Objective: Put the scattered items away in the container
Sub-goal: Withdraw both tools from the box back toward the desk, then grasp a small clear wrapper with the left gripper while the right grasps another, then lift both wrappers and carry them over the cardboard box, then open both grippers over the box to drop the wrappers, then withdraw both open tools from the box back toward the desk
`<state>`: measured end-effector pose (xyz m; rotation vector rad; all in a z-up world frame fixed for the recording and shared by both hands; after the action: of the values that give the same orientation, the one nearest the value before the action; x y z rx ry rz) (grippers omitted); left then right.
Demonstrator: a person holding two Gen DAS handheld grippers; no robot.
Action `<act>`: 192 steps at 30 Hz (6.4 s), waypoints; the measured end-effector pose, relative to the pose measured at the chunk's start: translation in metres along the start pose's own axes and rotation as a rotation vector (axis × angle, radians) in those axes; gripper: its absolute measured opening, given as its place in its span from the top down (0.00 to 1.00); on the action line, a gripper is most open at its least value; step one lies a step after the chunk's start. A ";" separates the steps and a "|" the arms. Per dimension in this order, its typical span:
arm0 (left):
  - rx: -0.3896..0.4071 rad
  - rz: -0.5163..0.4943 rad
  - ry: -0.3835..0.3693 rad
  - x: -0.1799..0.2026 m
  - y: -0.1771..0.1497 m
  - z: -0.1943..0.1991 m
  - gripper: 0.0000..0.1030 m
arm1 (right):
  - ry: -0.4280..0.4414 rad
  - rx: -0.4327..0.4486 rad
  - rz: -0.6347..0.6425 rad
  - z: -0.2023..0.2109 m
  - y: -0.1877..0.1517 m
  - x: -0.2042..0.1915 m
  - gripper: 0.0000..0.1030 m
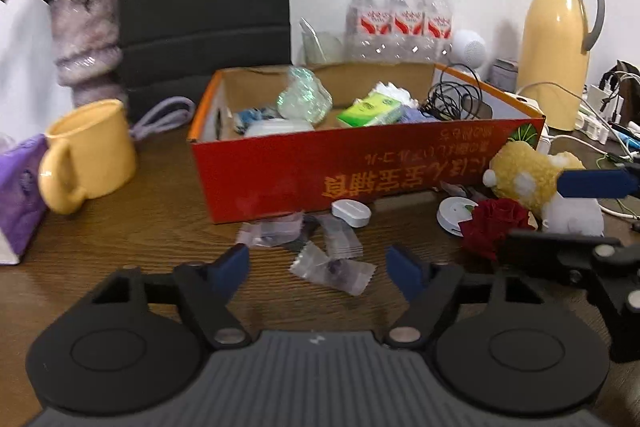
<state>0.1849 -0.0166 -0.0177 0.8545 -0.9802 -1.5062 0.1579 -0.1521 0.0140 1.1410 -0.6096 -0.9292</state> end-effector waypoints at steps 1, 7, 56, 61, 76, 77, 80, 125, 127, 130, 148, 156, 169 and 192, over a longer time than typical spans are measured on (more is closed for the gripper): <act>-0.004 0.009 -0.007 -0.001 0.000 -0.003 0.30 | -0.004 0.001 -0.002 -0.003 0.000 0.000 0.13; -0.052 0.107 -0.016 -0.013 -0.004 -0.015 0.64 | 0.019 -0.005 -0.040 -0.017 0.001 -0.001 0.14; 0.086 0.176 0.088 -0.050 -0.007 0.072 0.87 | 0.006 -0.024 -0.046 0.018 -0.015 -0.052 0.80; 0.118 0.191 0.044 -0.025 -0.010 0.103 0.87 | -0.050 0.053 -0.075 0.067 -0.016 -0.033 0.80; 0.169 0.169 -0.006 0.032 -0.026 0.185 0.87 | -0.082 0.219 -0.067 0.164 -0.017 -0.040 0.80; 0.170 0.155 0.006 0.035 -0.026 0.189 0.87 | -0.071 0.235 -0.079 0.171 -0.019 -0.042 0.80; 0.209 0.162 0.005 0.038 -0.023 0.206 0.87 | -0.060 0.245 -0.059 0.185 -0.023 -0.049 0.80; -0.473 0.204 -0.202 0.031 0.086 -0.167 0.69 | -0.126 -0.672 -0.143 -0.163 0.059 0.144 0.73; -0.484 0.214 -0.193 0.028 0.088 -0.167 0.67 | -0.118 -0.673 -0.162 -0.159 0.059 0.142 0.68; -0.496 0.222 -0.197 0.028 0.091 -0.166 0.58 | -0.118 -0.688 -0.171 -0.154 0.058 0.137 0.57; -0.003 0.065 0.148 -0.005 0.162 -0.065 0.00 | -0.177 -0.308 -0.228 -0.100 0.123 0.124 0.14; 0.291 0.162 0.126 -0.005 0.120 -0.001 0.00 | -0.173 0.196 -0.146 -0.026 0.096 0.085 0.09; 0.241 0.139 0.156 0.003 0.066 0.092 0.00 | -0.254 0.294 -0.064 0.061 0.059 0.043 0.08; 0.157 0.117 0.120 -0.014 -0.041 0.176 0.06 | -0.045 0.120 -0.104 0.141 -0.045 -0.037 0.11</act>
<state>0.0110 0.0236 0.0148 0.9704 -1.0508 -1.2767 0.0110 -0.1945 0.0188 1.2712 -0.6546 -1.0203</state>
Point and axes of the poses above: each gripper's, at about its wrist camera, not at the fingertips, and z roughly against the way its jaws point, x to its right, y to its top, the point moved 4 cm from there along -z, roughly the way its jaws point, and after that the axes turned 11 degrees about x, right-handed, at the moved point
